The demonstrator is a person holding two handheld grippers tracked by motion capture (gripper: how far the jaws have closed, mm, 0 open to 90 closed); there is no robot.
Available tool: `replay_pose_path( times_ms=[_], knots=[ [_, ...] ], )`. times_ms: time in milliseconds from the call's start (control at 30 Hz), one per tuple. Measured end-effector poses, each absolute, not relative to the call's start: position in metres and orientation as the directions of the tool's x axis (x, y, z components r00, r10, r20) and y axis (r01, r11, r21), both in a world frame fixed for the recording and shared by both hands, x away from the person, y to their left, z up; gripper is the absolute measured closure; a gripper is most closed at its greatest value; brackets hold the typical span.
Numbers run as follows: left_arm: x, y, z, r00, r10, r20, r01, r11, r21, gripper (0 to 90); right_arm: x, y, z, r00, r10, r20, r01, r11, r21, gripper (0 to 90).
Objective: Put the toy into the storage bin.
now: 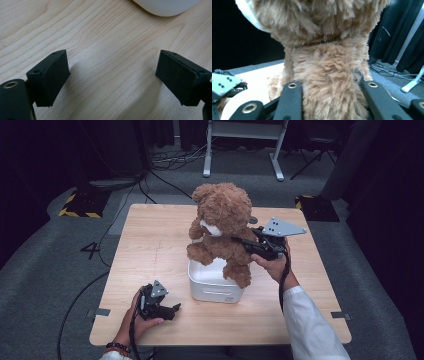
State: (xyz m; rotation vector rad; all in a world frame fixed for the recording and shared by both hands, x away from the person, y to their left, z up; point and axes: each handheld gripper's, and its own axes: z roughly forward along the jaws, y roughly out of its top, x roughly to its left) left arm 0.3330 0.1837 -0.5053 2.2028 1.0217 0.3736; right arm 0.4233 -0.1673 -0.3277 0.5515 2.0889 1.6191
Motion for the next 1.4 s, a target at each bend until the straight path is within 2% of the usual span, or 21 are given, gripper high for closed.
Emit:
replay_pose_path(
  times_ms=[200, 300, 400, 700, 1400],
  knots=[
    [0.333, 0.184, -0.505, 0.651, 0.758, -0.02, 0.565, -0.468, 0.68, 11.5, 0.426, -0.166, -0.34, -0.833, 0.544, -0.101, 0.059, 0.268, 0.962, 65.4],
    [0.333, 0.184, -0.505, 0.651, 0.759, -0.02, 0.565, -0.467, 0.68, 11.5, 0.424, -0.16, -0.347, -0.824, 0.55, -0.136, 0.048, 0.306, 0.951, 65.3],
    [0.333, 0.184, -0.505, 0.651, 0.758, -0.02, 0.565, -0.467, 0.68, 11.5, 0.426, -0.16, -0.353, -0.835, 0.54, -0.105, 0.073, 0.299, 0.952, 65.0],
    [0.333, 0.184, -0.505, 0.652, 0.758, -0.02, 0.565, -0.468, 0.68, 11.5, 0.427, -0.158, -0.368, -0.841, 0.53, -0.114, 0.086, 0.339, 0.937, 63.7],
    [0.333, 0.184, -0.505, 0.651, 0.759, -0.022, 0.566, -0.466, 0.679, 11.5, 0.43, -0.165, -0.377, -0.845, 0.527, -0.092, 0.128, 0.366, 0.922, 60.3]
  ],
)
